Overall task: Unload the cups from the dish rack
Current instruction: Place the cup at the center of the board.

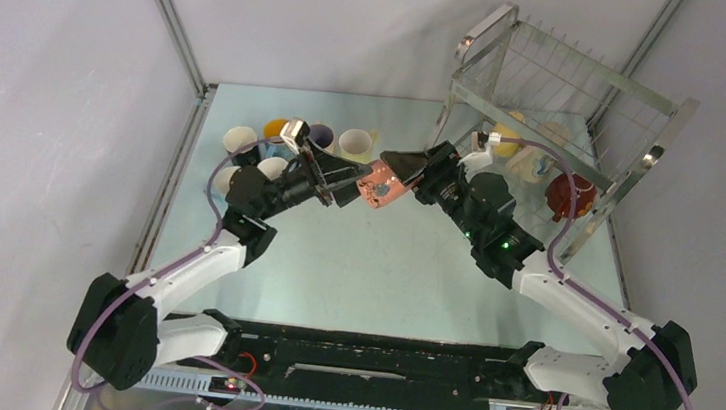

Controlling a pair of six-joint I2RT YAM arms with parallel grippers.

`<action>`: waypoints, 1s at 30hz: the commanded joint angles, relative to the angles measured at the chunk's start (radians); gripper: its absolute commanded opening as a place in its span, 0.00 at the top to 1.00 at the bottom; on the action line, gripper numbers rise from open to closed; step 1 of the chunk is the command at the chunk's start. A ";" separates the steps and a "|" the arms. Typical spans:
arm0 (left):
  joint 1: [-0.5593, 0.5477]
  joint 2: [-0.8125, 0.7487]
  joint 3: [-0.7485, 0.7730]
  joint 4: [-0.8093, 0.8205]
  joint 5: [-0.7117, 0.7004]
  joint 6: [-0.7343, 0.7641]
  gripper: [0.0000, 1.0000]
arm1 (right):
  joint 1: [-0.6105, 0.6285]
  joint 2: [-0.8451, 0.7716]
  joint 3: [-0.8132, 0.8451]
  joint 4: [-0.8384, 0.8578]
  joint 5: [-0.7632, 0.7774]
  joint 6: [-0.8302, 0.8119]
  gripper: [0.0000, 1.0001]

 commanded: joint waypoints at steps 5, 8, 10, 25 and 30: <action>0.001 0.052 -0.028 0.292 -0.005 -0.204 0.44 | 0.025 0.003 0.018 0.167 -0.049 0.074 1.00; 0.001 0.048 -0.030 0.293 -0.007 -0.210 0.50 | 0.032 0.004 0.018 0.167 -0.046 0.078 1.00; 0.001 0.047 -0.029 0.293 -0.007 -0.212 0.54 | 0.037 0.004 0.018 0.169 -0.044 0.078 1.00; -0.005 0.044 -0.012 0.292 -0.005 -0.207 1.00 | 0.084 -0.022 0.018 0.144 -0.013 0.020 0.66; -0.005 0.028 0.017 0.245 0.002 -0.158 1.00 | 0.090 -0.054 0.018 0.094 0.017 -0.017 0.18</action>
